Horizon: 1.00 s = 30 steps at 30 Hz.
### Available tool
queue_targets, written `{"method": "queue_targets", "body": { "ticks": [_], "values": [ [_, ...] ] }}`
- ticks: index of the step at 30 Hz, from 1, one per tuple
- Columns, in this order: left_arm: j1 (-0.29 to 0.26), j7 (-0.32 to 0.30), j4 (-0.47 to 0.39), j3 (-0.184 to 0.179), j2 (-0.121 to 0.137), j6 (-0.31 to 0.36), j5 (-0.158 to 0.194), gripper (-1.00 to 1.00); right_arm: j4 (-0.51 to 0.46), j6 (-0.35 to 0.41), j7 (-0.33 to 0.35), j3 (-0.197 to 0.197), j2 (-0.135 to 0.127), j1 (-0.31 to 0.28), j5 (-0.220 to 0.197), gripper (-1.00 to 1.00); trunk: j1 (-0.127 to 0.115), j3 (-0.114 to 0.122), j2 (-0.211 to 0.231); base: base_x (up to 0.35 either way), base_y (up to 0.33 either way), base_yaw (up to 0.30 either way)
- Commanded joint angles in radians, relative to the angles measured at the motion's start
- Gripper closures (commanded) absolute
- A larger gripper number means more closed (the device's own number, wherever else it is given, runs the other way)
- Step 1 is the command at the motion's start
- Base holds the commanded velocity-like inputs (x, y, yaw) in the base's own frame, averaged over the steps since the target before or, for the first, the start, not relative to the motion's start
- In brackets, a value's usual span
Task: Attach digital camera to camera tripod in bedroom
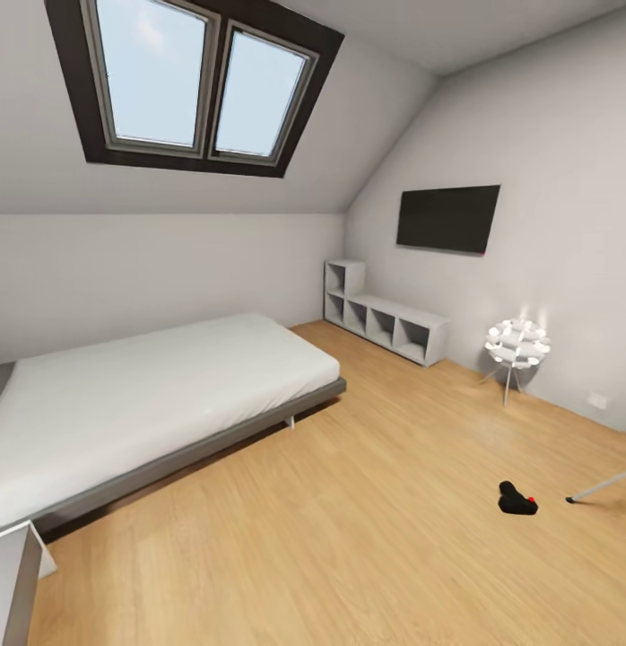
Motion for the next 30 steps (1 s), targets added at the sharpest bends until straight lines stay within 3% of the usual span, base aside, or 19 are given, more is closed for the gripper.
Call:
{"method": "queue_targets", "body": {
  "ticks": [1, 30],
  "values": [
    [0.000, 0.000, -0.001, 0.003, 0.000, -0.001, 0.009, -1.00, 0.000, -0.004, 0.000, 0.000, 0.001, 0.000, 0.001, -1.00, 0.000, -0.001, 0.000, 0.000, 0.000, -0.288],
    [0.000, 0.000, -0.001, 0.003, 0.000, -0.002, 0.009, -1.00, 0.000, -0.008, -0.013, -0.001, 0.001, 0.000, -0.002, -1.00, 0.000, -0.001, 0.000, 0.000, 0.000, -0.288]
  ]
}}
